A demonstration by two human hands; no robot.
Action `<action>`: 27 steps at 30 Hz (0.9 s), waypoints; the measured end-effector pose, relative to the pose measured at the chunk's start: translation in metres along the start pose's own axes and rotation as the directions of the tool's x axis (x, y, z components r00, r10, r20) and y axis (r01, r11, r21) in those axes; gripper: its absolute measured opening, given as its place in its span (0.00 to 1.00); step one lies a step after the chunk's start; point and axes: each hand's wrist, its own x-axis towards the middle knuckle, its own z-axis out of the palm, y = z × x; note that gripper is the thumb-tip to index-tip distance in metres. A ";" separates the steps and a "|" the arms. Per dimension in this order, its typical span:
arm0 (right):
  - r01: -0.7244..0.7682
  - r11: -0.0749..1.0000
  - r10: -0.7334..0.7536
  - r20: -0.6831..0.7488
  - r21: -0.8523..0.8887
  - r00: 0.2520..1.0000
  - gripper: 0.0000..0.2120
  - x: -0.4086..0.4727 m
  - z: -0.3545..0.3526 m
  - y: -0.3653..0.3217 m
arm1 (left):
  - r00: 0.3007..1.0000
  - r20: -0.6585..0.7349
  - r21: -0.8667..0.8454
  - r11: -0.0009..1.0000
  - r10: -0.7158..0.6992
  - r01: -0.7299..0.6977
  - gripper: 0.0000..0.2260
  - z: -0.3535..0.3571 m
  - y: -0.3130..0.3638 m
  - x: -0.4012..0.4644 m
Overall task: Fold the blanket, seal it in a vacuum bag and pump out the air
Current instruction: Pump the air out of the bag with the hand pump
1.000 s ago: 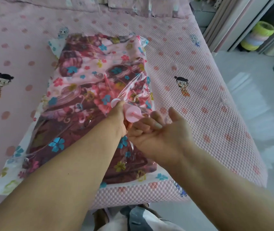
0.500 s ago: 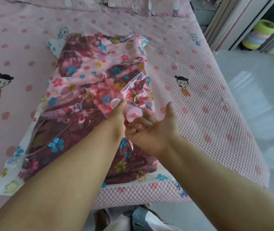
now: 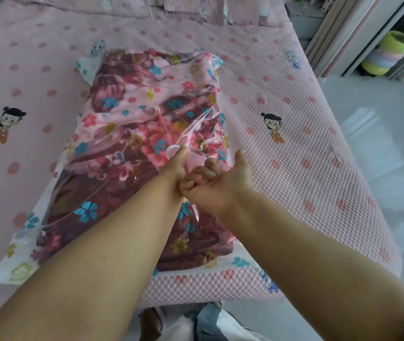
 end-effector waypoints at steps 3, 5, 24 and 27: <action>-0.039 0.998 0.045 0.118 -0.054 0.992 0.35 -0.025 -0.033 -0.001 | 0.994 -0.103 0.010 1.000 0.030 -0.029 0.24 -0.003 -0.004 0.000; -0.050 0.999 0.054 0.262 -0.020 0.964 0.36 -0.050 -0.061 0.002 | 0.987 -0.149 0.014 0.998 0.057 -0.055 0.20 -0.004 -0.010 0.000; 0.023 0.998 -0.029 0.103 0.056 0.994 0.35 -0.021 -0.033 -0.003 | 0.999 -0.042 0.025 1.000 0.009 -0.008 0.20 0.003 -0.006 0.011; 0.018 1.000 -0.019 -0.035 -0.009 0.999 0.32 0.006 -0.003 -0.006 | 0.996 0.086 -0.057 0.998 -0.009 0.014 0.21 0.001 -0.001 0.007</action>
